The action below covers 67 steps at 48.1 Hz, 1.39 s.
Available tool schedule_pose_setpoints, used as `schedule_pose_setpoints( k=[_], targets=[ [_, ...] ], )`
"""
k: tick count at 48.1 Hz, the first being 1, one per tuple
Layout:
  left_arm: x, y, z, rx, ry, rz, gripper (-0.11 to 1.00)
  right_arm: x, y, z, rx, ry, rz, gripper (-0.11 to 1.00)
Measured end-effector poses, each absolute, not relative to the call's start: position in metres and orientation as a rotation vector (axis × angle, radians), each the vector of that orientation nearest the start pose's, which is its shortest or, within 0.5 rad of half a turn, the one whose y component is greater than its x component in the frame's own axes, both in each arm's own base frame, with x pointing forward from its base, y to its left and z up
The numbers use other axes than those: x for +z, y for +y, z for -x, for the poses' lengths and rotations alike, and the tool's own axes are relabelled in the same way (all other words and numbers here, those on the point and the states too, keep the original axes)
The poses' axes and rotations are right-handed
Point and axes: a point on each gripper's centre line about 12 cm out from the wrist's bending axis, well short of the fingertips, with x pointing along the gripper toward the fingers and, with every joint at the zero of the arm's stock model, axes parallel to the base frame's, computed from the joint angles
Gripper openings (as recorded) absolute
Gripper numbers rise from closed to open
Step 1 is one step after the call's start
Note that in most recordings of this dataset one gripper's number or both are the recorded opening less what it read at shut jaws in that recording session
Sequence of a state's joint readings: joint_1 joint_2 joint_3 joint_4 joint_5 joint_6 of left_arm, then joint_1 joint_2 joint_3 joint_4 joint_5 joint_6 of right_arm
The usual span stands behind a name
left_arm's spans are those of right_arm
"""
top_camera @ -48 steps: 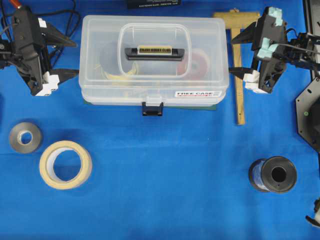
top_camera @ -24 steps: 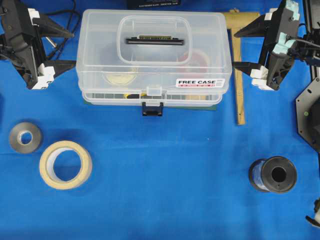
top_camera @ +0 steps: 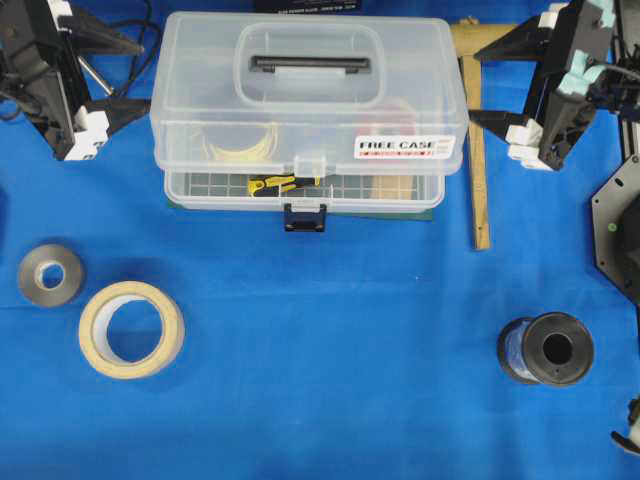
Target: Open the tool box with both arms.
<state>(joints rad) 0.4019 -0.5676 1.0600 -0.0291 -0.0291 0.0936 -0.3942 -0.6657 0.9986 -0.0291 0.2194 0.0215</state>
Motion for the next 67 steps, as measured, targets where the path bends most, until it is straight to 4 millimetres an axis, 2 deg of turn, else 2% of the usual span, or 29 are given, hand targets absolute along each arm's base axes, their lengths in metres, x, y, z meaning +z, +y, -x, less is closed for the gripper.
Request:
schedule_pose_setpoints(
  k=[33,67],
  targets=[
    [0.245,0.132,-0.236,0.487,0.434,0.047,0.92,0.262,-0.124,-0.221,-0.502,0.470,-0.113,0.84],
    [0.253,0.168,-0.233,0.594,0.428,0.037,0.92,0.266,-0.166,-0.221,-0.634,0.420,-0.122,0.84]
  ],
)
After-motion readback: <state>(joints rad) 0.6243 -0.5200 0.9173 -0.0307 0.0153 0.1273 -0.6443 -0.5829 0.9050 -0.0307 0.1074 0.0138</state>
